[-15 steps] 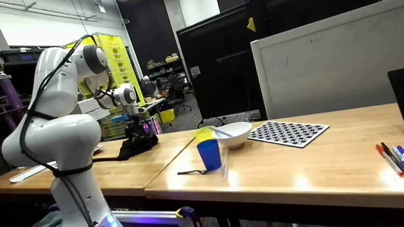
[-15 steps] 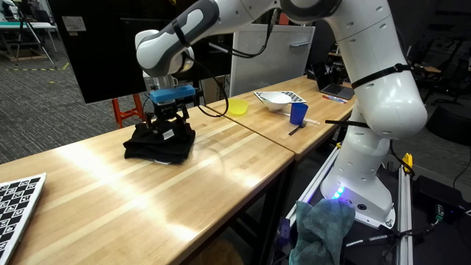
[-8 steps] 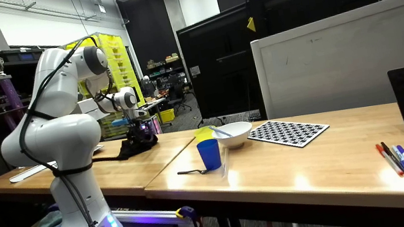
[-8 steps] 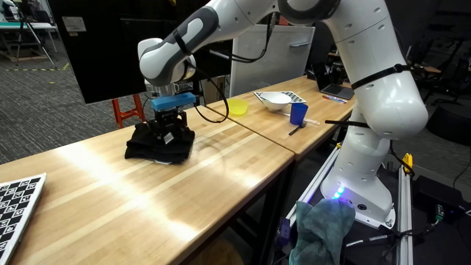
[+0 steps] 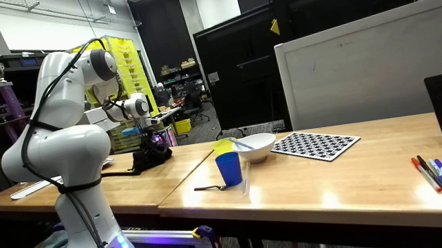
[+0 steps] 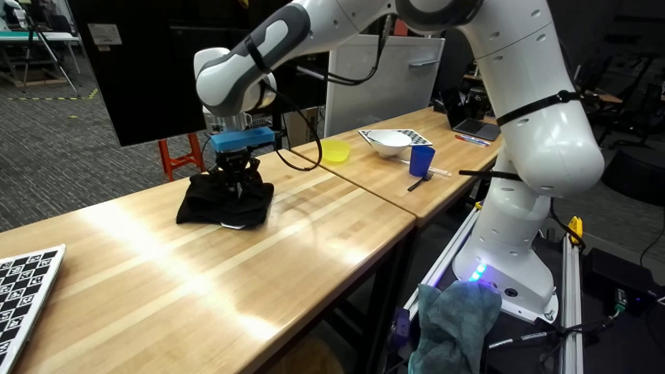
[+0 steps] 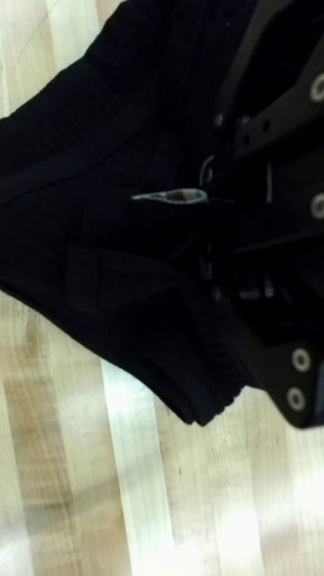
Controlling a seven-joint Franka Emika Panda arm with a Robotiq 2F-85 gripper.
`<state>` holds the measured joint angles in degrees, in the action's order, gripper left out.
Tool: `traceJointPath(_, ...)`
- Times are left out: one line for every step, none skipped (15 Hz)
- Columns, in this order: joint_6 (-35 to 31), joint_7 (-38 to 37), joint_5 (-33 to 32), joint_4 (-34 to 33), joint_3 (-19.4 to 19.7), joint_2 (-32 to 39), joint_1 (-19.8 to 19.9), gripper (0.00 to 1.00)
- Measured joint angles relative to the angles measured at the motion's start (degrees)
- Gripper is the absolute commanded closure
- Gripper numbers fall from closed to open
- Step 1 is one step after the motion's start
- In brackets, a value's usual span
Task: Use the towel to wipe the table
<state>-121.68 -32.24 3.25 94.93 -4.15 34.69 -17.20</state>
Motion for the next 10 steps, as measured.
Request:
traceJointPath(-0.17, -0.05, 0.0, 0.01, 0.06, 0.0, 0.01, 0.98)
traceJointPath(-0.44, -0.1, 0.0, 0.08, 0.13, -0.01, 0.04, 0.98)
traceJointPath(-0.7, -0.18, 0.02, 0.17, 0.18, -0.01, 0.06, 0.97)
traceJointPath(-1.01, -0.27, 0.09, 0.31, 0.22, -0.01, 0.09, 0.97)
traceJointPath(-1.34, -0.39, 0.17, 0.5, 0.25, -0.06, 0.13, 0.97)
traceJointPath(-1.7, -0.6, 0.25, 0.85, 0.26, -0.25, 0.2, 0.97)
traceJointPath(-2.13, -0.84, 0.26, 1.29, 0.27, -0.46, 0.26, 0.97)
traceJointPath(-2.74, -1.03, 0.29, 1.88, 0.31, -0.75, 0.33, 0.97)
traceJointPath(-3.44, -1.18, 0.34, 2.64, 0.41, -1.15, 0.4, 0.97)
traceJointPath(-4.24, -1.36, 0.37, 3.53, 0.49, -1.64, 0.56, 0.97)
